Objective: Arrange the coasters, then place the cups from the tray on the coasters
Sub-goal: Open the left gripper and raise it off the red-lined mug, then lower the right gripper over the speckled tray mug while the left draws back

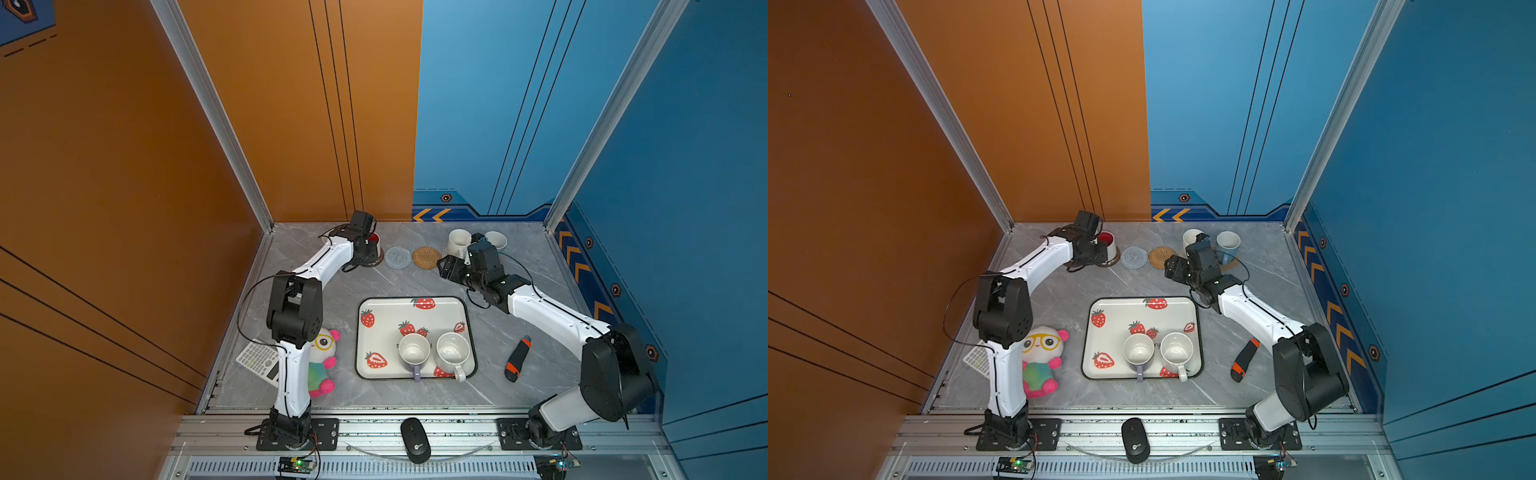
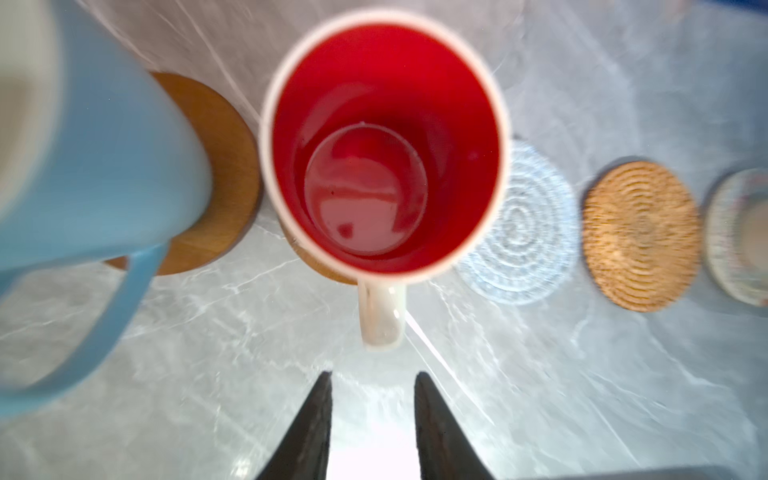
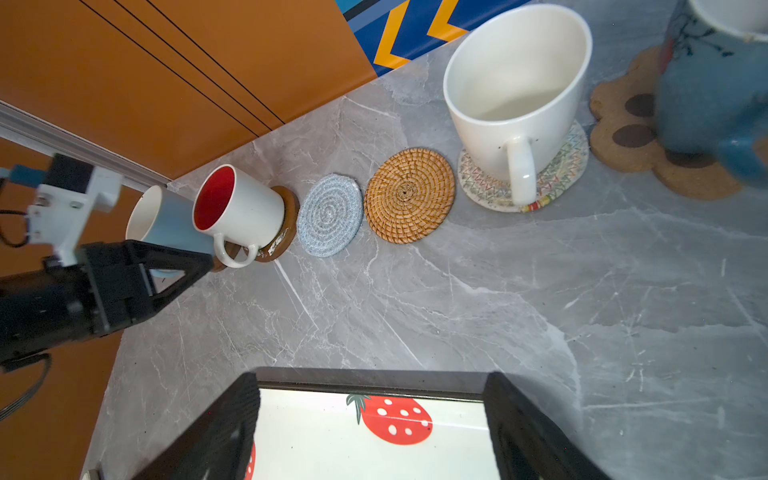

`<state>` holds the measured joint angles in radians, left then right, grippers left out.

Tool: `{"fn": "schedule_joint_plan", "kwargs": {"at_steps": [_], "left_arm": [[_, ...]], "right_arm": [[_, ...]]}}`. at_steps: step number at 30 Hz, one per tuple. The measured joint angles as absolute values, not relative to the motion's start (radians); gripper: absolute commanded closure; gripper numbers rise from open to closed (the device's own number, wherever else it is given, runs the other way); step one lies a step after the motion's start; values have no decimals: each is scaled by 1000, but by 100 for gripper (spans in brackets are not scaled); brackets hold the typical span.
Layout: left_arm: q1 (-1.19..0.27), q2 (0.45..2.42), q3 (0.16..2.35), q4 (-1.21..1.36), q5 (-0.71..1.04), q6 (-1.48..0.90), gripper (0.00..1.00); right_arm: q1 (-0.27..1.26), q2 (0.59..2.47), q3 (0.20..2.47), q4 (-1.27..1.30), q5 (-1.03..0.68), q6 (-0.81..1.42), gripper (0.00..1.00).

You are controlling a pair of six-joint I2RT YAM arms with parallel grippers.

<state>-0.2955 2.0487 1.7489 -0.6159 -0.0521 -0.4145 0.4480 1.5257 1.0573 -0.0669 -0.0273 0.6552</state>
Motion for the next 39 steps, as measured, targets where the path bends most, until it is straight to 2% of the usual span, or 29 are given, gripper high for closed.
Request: {"fn": "schedule_joint_plan", "kwargs": {"at_steps": [6, 13, 28, 33, 39], "left_arm": [[-308, 1878, 1645, -587, -66, -411, 60], [-357, 1678, 1499, -530, -102, -408, 51], [-543, 1248, 1168, -375, -308, -413, 31], [-560, 1169, 1065, -339, -335, -415, 28], [-567, 1148, 1047, -307, -345, -414, 25]], "right_arm": [[466, 1525, 1057, -68, -27, 655, 17], [507, 1512, 1078, -98, -13, 651, 17], [575, 1436, 1198, -272, 60, 570, 17], [600, 1362, 1202, -371, 106, 536, 17], [663, 1260, 1197, -482, 163, 519, 17]]}}
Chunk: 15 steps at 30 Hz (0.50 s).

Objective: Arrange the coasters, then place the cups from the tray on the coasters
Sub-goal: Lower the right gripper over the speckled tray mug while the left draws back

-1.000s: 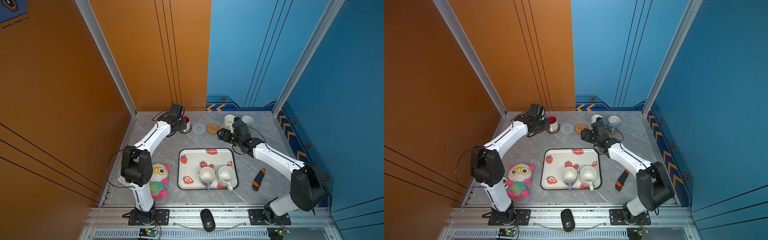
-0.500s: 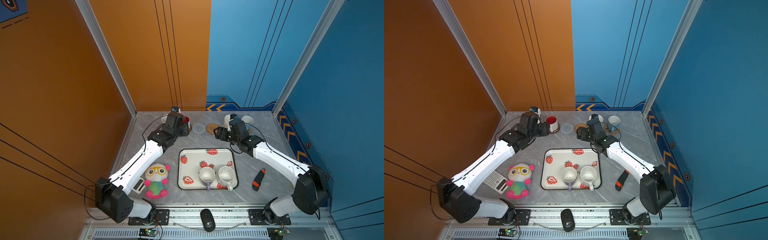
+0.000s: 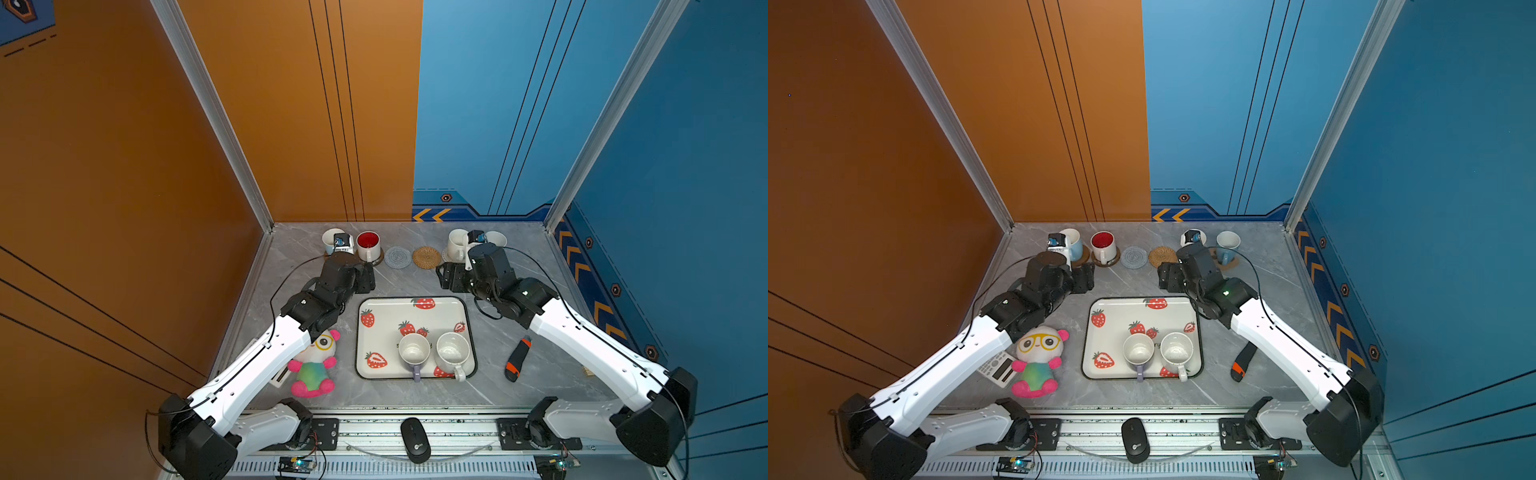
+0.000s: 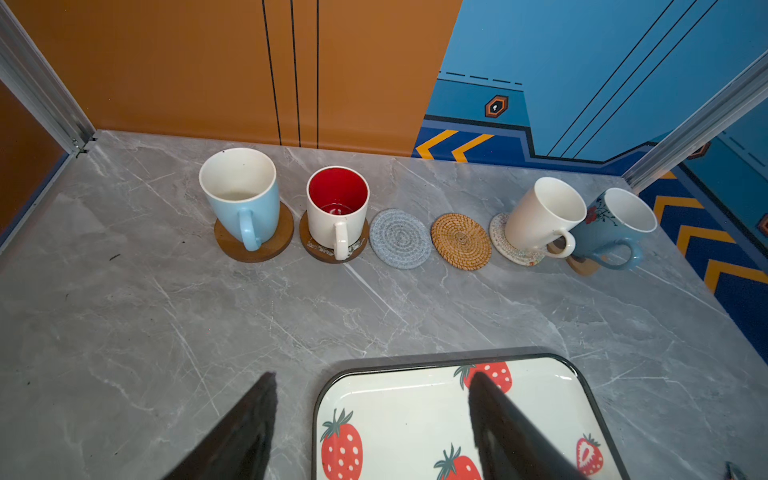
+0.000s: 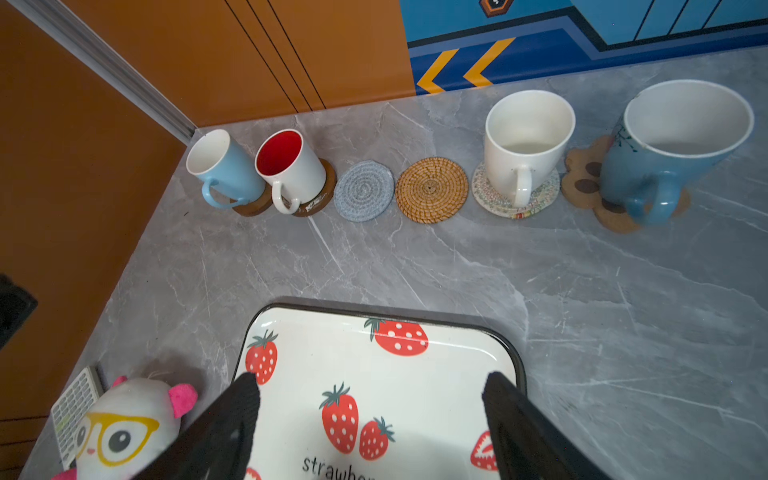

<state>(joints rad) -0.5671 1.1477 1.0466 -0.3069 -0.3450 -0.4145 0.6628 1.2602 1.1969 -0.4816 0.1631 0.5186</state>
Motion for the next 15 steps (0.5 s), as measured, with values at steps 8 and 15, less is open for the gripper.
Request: {"fn": "schedule_joint_plan", "kwargs": {"at_steps": [8, 15], "left_arm": [[-587, 1147, 1002, -270, -340, -408, 23], [-595, 1148, 989, -227, -329, -408, 22]], "right_arm": [[800, 1144, 1183, -654, 255, 513, 17], [881, 1027, 1110, -803, 315, 564, 17]]}}
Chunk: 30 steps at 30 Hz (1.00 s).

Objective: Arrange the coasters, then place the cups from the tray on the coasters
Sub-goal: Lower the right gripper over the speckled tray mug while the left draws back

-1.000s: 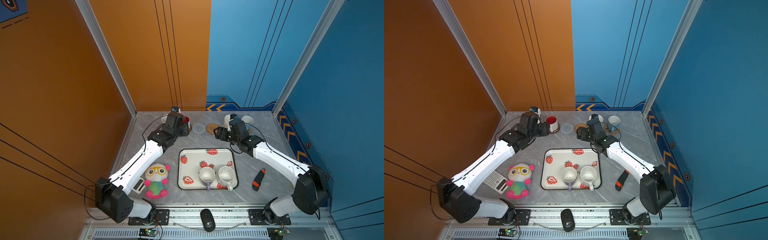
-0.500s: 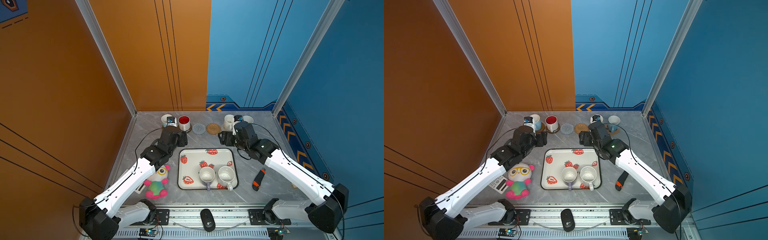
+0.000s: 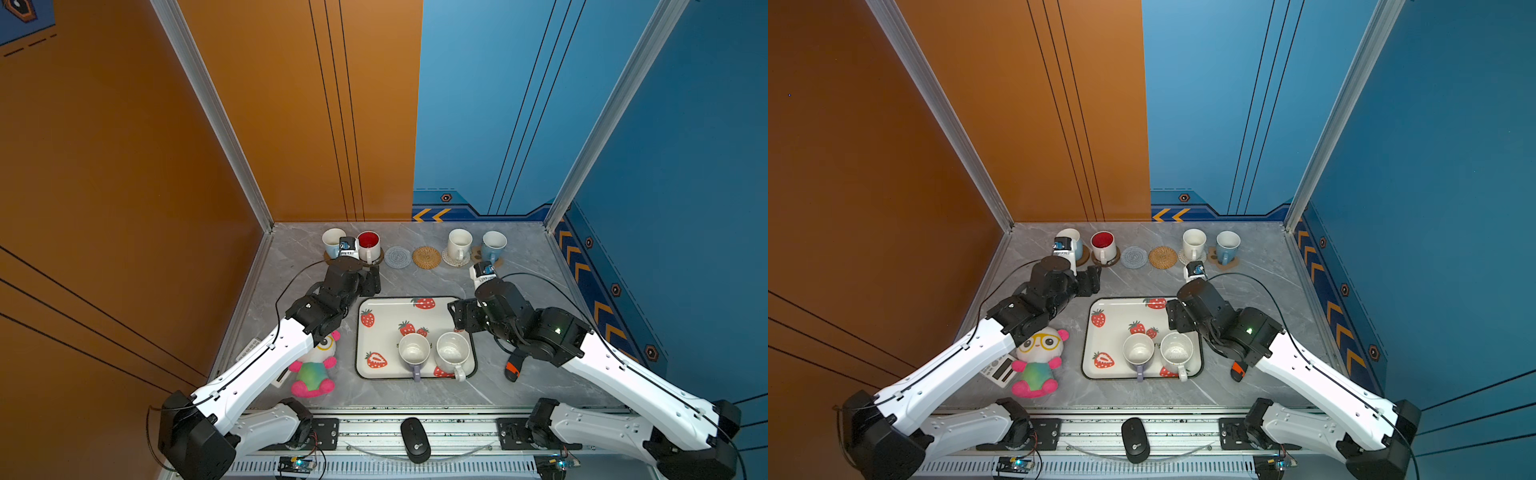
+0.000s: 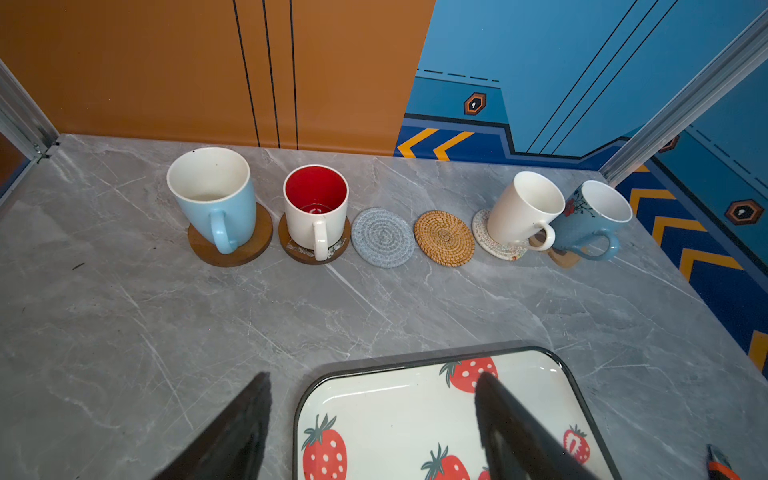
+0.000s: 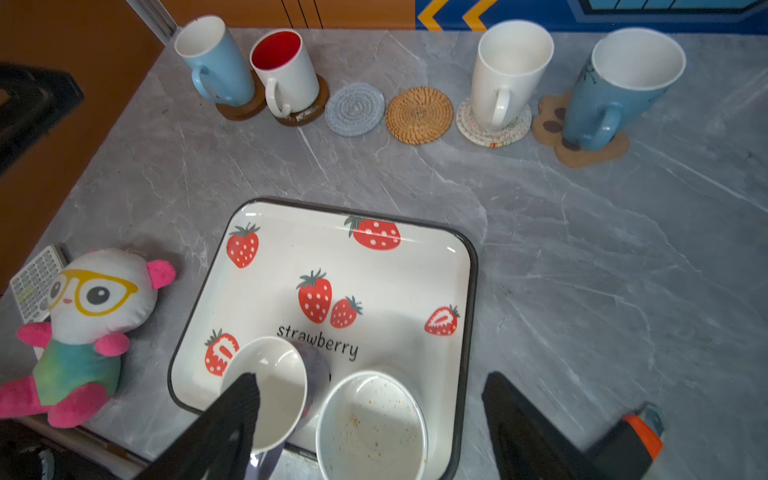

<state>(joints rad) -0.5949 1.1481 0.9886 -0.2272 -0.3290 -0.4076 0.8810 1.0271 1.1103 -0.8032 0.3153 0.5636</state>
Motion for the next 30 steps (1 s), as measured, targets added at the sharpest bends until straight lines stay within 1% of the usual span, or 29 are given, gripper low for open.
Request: {"fn": "schedule_joint_plan", "kwargs": {"at_steps": [9, 18, 30], "left_arm": [[-597, 1139, 949, -210, -329, -408, 20], [-597, 1125, 927, -165, -322, -408, 19], [-597, 1126, 927, -144, -306, -412, 19]], "right_arm": [[958, 997, 1006, -914, 310, 657, 17], [1049, 967, 916, -936, 222, 709, 18], [1092, 952, 813, -942, 152, 767, 33]]}}
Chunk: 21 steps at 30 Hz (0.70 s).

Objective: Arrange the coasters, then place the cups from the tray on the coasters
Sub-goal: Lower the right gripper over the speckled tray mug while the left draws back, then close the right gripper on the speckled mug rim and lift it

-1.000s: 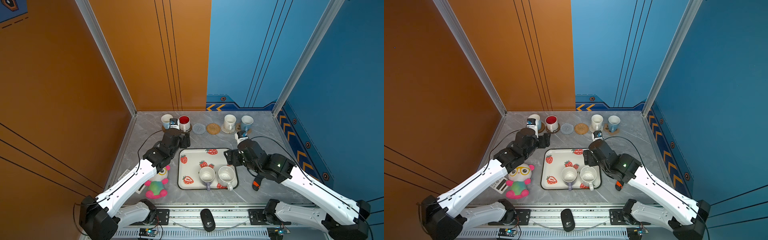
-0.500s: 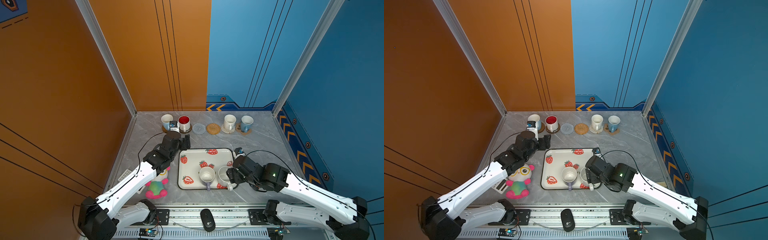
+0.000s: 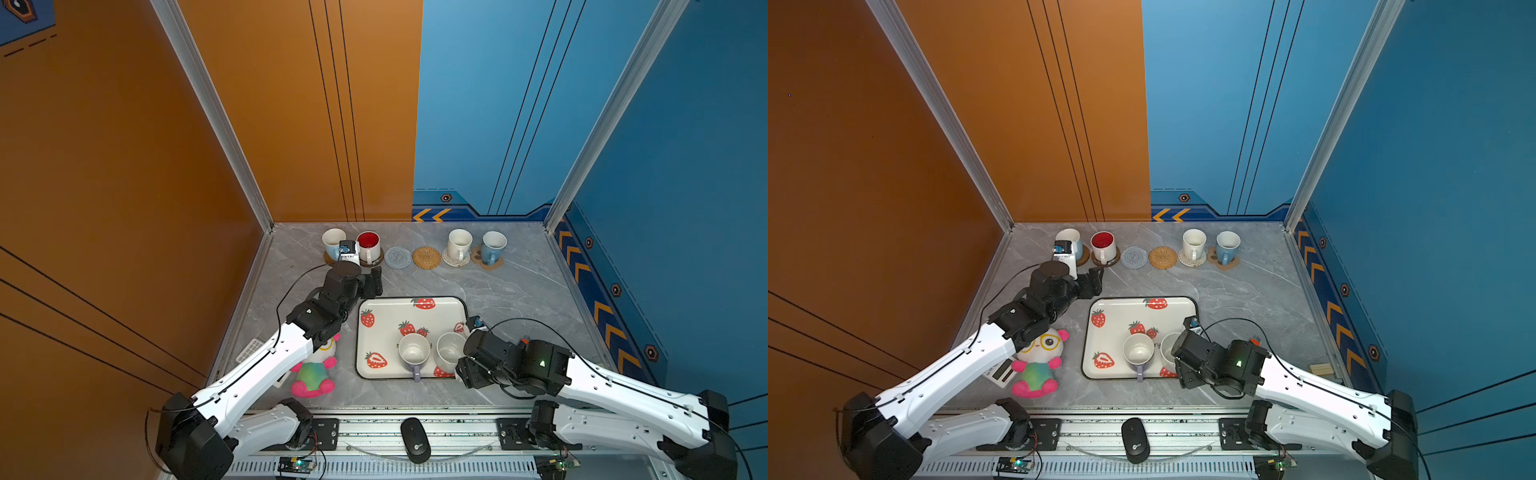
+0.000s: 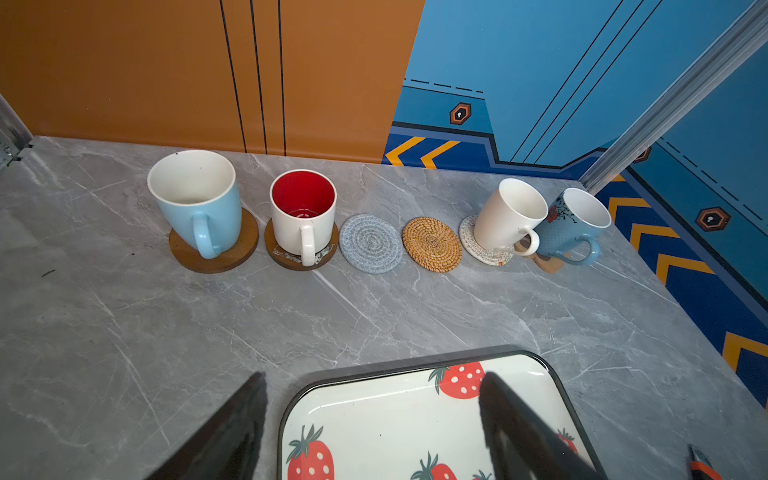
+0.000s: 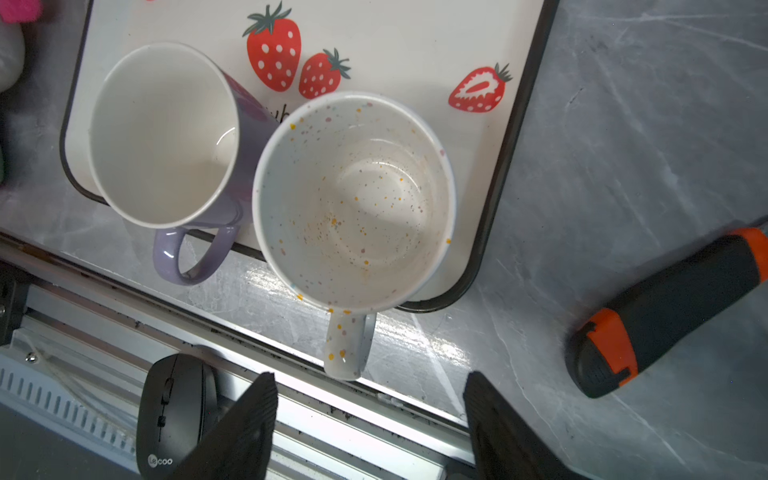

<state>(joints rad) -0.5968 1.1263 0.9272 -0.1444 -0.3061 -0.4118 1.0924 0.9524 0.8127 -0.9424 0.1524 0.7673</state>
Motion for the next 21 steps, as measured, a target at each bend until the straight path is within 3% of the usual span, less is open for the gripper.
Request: {"fn": "schedule_joint_plan", "kwargs": {"at_steps": [14, 21], "left_arm": [[-598, 1148, 927, -129, -295, -412, 19], [-603, 1150, 927, -125, -288, -413, 19]], "right_arm": [[1108, 1002, 757, -887, 83, 744, 46], [1110, 1014, 725, -827, 84, 738, 57]]}}
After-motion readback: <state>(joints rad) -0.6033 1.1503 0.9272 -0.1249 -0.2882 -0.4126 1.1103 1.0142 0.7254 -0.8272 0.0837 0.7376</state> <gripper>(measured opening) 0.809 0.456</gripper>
